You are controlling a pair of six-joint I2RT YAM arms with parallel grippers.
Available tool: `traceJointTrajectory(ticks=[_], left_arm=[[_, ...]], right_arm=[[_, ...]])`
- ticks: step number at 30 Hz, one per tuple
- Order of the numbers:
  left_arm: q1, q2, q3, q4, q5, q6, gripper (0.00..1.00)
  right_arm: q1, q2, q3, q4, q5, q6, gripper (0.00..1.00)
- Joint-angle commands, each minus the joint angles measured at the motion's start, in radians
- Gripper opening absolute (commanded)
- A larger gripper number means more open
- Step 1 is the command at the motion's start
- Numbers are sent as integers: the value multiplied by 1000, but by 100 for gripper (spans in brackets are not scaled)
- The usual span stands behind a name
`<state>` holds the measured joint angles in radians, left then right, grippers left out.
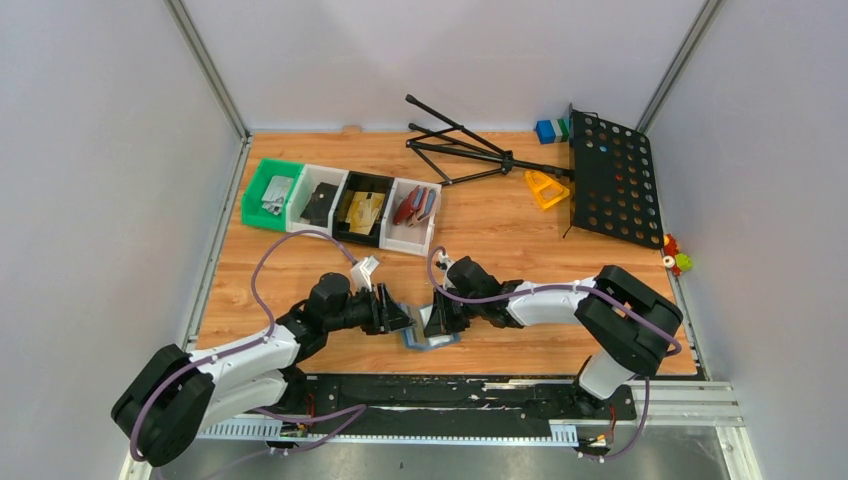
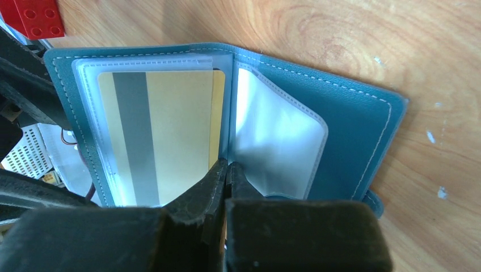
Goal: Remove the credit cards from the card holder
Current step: Remove the credit card from the card holder.
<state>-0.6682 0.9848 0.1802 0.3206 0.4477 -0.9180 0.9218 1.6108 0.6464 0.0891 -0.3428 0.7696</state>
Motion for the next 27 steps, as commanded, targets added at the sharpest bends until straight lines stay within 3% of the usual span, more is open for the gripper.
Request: traceJointTrajectory(ticks=[1,9,19,27], left_arm=[[-2,25,3,55,9,-3,48],[-2,48,4,69,20,-5,39],[-3,23,-4,118,42,-18,37],[-3,99,6,119,45,-12,38]], right_arm=[[9,12,19,10,4,-7,0],[9,5,21,3,7,-11,0],[12,20,28,14,-4,-11,0],[15,9,37,-1,-4,-17,0]])
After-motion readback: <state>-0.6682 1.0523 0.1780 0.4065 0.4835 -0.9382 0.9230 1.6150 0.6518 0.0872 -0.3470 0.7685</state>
